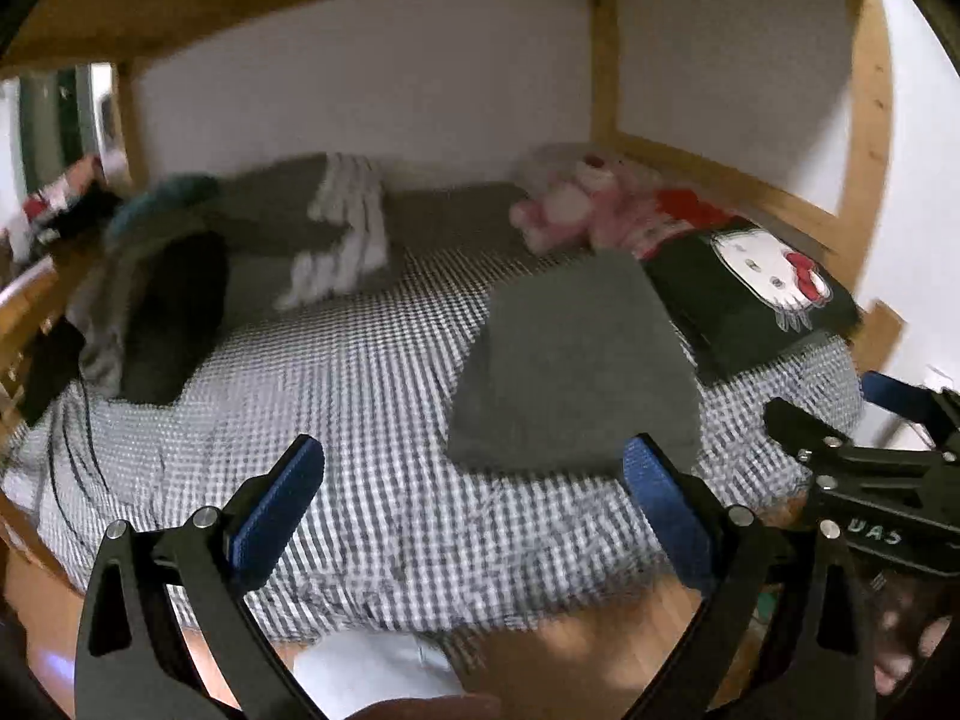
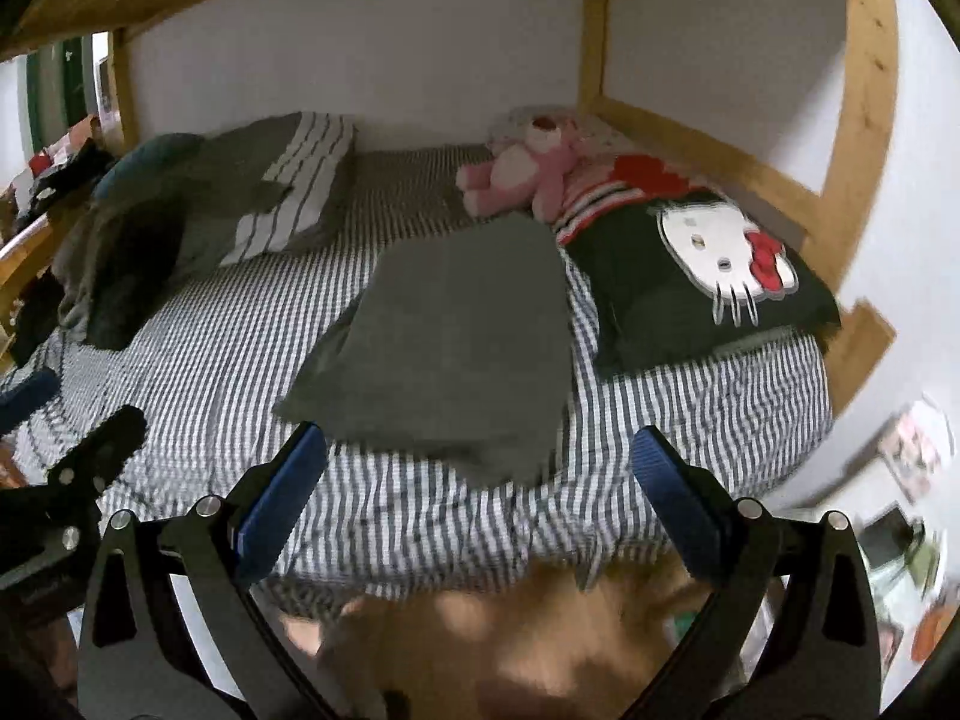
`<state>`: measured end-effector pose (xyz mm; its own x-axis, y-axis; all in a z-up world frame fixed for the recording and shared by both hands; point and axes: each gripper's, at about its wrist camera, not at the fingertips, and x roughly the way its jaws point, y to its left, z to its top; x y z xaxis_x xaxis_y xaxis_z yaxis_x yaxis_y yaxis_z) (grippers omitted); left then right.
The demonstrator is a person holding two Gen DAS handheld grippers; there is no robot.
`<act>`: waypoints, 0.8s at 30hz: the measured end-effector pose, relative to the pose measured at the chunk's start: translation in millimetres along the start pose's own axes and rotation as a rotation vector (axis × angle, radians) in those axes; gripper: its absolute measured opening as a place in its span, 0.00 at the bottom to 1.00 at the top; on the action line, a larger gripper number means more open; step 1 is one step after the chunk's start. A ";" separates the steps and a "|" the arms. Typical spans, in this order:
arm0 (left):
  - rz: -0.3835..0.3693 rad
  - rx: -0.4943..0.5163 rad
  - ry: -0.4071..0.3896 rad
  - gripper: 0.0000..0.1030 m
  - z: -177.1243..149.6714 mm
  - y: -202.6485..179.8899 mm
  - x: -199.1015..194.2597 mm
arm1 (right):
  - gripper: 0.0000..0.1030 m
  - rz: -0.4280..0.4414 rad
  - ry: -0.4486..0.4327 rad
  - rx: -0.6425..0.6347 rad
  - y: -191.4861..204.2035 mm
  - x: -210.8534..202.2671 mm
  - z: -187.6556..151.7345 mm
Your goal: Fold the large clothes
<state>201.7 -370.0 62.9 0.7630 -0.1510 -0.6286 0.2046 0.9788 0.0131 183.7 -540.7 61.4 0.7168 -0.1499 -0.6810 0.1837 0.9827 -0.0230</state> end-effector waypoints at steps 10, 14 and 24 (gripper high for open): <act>-0.009 0.041 0.159 0.95 -85.9 -34.2 -52.6 | 0.97 -0.020 0.064 -0.047 -26.0 -70.3 -87.7; -0.016 0.053 0.175 0.95 -111.1 -44.5 -77.7 | 0.97 -0.024 0.074 -0.068 -31.1 -98.1 -121.0; -0.030 0.059 0.179 0.95 -151.6 -59.0 -127.1 | 0.97 -0.033 0.078 -0.073 -36.7 -150.7 -167.9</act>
<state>-0.2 -387.5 24.1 0.6358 -0.1474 -0.7576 0.2649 0.9636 0.0349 -44.0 -535.9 41.9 0.6559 -0.1766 -0.7339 0.1550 0.9830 -0.0979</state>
